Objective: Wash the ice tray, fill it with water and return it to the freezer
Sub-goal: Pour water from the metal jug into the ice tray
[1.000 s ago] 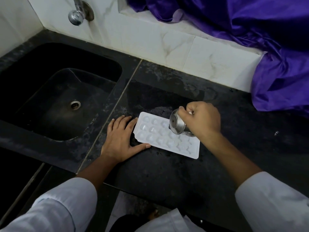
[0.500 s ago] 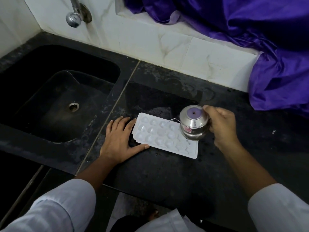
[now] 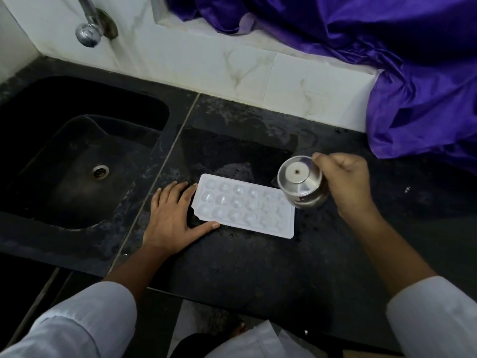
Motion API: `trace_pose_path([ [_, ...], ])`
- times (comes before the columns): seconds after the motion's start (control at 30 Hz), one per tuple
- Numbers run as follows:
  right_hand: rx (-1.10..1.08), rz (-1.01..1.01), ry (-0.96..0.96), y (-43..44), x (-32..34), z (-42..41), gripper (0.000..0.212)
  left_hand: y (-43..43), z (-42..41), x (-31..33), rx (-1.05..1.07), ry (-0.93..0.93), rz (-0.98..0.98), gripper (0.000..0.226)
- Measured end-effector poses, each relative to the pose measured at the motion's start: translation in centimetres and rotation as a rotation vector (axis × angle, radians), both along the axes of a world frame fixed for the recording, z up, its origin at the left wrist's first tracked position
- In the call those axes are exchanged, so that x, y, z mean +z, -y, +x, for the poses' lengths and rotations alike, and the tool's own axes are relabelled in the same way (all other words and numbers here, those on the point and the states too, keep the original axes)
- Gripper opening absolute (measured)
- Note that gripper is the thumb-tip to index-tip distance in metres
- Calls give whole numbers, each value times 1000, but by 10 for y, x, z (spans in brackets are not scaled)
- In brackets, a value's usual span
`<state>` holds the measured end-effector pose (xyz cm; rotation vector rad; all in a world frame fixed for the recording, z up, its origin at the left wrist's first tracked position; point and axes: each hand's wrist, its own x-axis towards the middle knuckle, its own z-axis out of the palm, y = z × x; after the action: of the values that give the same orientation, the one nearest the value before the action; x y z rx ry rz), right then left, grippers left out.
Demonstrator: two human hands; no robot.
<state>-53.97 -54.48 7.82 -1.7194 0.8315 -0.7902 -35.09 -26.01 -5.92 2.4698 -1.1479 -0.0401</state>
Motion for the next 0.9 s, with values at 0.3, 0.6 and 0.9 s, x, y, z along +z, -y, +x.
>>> trace_pose_path([
  [0.3,104,-625,-510,-27,-7,19,55,0,-1,1,-1,-4,2,109],
  [0.6,53,-463,-400,-15,-9,11,56,0,-1,1,-2,-7,3,111],
  [0.9,-93,431,248,3,1,-21,30,0,-1,2,-6,-5,14,111],
])
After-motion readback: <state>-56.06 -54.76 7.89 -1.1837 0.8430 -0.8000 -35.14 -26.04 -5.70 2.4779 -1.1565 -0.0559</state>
